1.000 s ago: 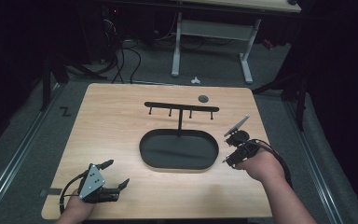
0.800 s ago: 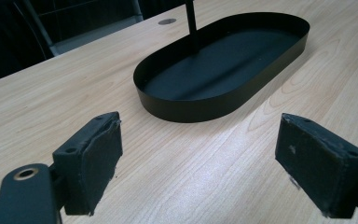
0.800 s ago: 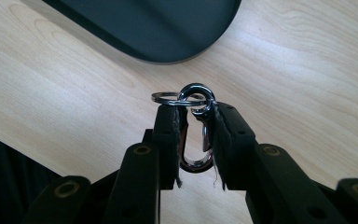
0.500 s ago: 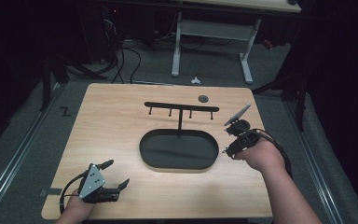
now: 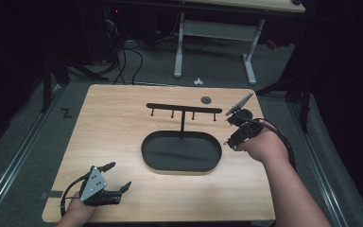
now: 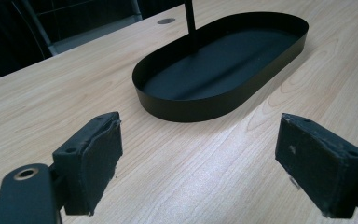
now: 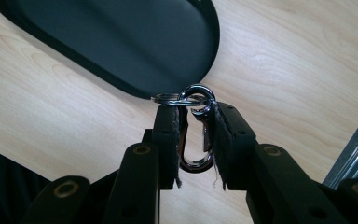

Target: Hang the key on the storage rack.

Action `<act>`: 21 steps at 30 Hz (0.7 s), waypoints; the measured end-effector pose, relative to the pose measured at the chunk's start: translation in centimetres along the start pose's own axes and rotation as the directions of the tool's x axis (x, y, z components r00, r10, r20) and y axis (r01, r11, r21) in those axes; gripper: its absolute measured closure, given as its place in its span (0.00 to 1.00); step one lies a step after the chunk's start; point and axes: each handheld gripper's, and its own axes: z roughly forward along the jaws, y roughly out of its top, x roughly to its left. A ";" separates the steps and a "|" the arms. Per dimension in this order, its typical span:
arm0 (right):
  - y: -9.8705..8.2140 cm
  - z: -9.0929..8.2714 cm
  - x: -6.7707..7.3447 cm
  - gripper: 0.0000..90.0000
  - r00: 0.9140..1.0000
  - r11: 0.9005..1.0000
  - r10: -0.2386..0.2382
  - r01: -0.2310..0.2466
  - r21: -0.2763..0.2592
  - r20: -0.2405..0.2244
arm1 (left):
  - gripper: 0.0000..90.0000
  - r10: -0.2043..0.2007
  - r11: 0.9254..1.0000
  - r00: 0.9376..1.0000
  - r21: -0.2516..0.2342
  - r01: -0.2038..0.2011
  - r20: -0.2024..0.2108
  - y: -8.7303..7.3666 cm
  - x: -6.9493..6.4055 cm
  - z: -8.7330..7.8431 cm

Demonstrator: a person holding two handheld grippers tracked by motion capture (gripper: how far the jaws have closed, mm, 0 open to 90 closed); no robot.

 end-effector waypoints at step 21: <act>3.1 -1.2 0.5 0.80 1.000 0.999 0.002 -0.001 -0.040 0.002 | 0.17 -0.004 1.000 1.000 -0.004 0.004 0.002 0.0 0.0 0.0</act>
